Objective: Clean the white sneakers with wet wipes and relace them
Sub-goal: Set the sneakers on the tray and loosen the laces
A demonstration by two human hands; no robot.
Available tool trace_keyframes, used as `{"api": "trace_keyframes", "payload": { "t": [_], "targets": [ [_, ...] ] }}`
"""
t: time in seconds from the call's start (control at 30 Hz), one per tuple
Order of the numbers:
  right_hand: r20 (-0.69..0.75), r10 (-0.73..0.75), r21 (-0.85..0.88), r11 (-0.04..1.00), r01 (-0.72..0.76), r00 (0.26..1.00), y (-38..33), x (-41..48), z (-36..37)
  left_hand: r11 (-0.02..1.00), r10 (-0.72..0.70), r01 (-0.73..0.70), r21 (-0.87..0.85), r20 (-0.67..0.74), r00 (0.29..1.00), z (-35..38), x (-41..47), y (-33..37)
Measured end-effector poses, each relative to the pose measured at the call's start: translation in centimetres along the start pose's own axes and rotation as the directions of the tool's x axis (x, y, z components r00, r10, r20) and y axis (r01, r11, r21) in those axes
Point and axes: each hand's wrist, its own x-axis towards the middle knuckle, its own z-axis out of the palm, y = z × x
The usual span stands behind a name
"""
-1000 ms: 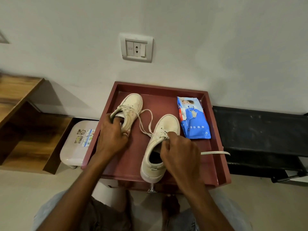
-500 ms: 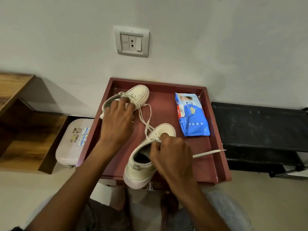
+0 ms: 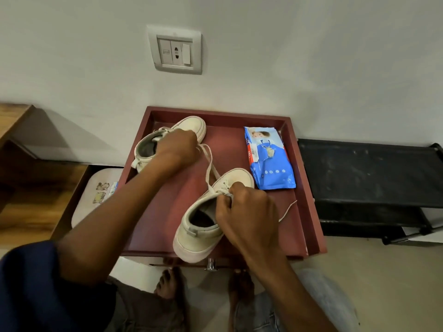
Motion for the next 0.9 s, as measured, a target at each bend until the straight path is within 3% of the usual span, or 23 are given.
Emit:
{"api": "trace_keyframes", "payload": {
  "t": [0.03,0.07,0.1,0.17,0.2,0.23,0.27,0.3,0.33,0.37,0.4,0.43,0.47,0.57,0.63,0.7,0.77,0.9],
  "targets": [
    [-0.018,-0.001,0.0,1.0,0.001,1.0,0.1,0.0,-0.1,0.959,-0.09,0.078,-0.273,-0.032,0.995,-1.2,0.2,-0.2],
    [-0.035,-0.005,0.001,1.0,0.005,0.999,0.2,0.0,-0.2,0.819,-0.176,0.121,-0.56,-0.045,0.983,-2.3,0.4,-0.4],
    [-0.041,-0.008,0.007,1.0,0.008,0.999,0.2,0.0,-0.3,0.599,-0.251,0.143,-0.788,-0.015,0.968,-3.5,0.5,-0.3],
    [-0.011,-0.012,0.032,0.999,0.012,1.0,0.1,-0.1,-0.4,0.191,-0.346,0.129,-0.973,0.056,0.937,-5.8,0.7,-0.1],
    [0.003,-0.015,0.043,0.999,0.015,1.0,0.1,-0.2,-0.3,0.075,-0.377,0.097,-0.992,0.062,0.924,-6.6,0.9,-0.1],
    [0.009,-0.019,0.046,0.999,0.019,1.0,0.0,-0.2,-0.3,0.03,-0.401,0.078,-0.996,0.06,0.914,-7.2,1.0,-0.1],
    [0.011,-0.024,0.044,0.999,0.023,1.0,-0.1,-0.2,-0.2,0.044,-0.409,0.08,-0.996,0.055,0.911,-7.5,1.0,-0.3],
    [0.012,-0.026,0.039,0.999,0.026,1.0,-0.2,-0.3,-0.1,0.128,-0.405,0.081,-0.988,0.023,0.914,-7.6,0.9,-0.6],
    [0.008,-0.027,0.036,0.999,0.027,1.0,-0.3,-0.3,0.0,0.286,-0.384,0.066,-0.956,-0.051,0.922,-7.4,0.7,-1.2],
    [-0.002,-0.028,0.035,0.999,0.028,1.0,-0.3,-0.3,0.1,0.511,-0.322,0.049,-0.858,-0.138,0.937,-7.2,0.1,-1.5],
    [-0.014,-0.032,0.038,0.999,0.032,0.999,-0.3,-0.2,0.1,0.729,-0.242,0.024,-0.684,-0.225,0.944,-6.9,-0.5,-2.0],
    [-0.015,-0.034,0.044,0.998,0.035,0.999,-0.3,-0.2,0.2,0.859,-0.182,0.02,-0.511,-0.271,0.945,-6.7,-1.5,-2.0],
    [-0.007,-0.032,0.051,0.998,0.033,0.999,-0.3,-0.1,0.3,0.917,-0.141,0.016,-0.399,-0.287,0.948,-6.2,-2.7,-2.0],
    [0.017,-0.001,0.093,0.996,0.0,1.0,-0.3,0.2,0.5,0.924,0.025,-0.119,-0.364,-0.254,0.967,-4.3,-7.8,-1.4],
    [0.034,0.032,0.149,0.988,-0.037,0.999,-0.5,0.2,0.6,0.862,0.109,-0.209,-0.461,-0.235,0.966,-2.3,-12.0,-0.9],
    [0.038,0.067,0.19,0.979,-0.073,0.997,-1.0,0.2,0.9,0.766,0.131,-0.218,-0.605,-0.185,0.974,-1.0,-15.9,-0.6],
    [0.055,0.099,0.197,0.974,-0.108,0.994,-1.5,0.2,1.3,0.74,0.189,-0.232,-0.631,-0.137,0.972,0.8,-18.3,-0.8],
    [0.106,0.074,0.197,0.976,-0.093,0.992,-2.6,-0.4,2.0,0.799,0.055,-0.079,-0.596,-0.059,0.997,4.7,-18.8,-1.5]
  ]
}}
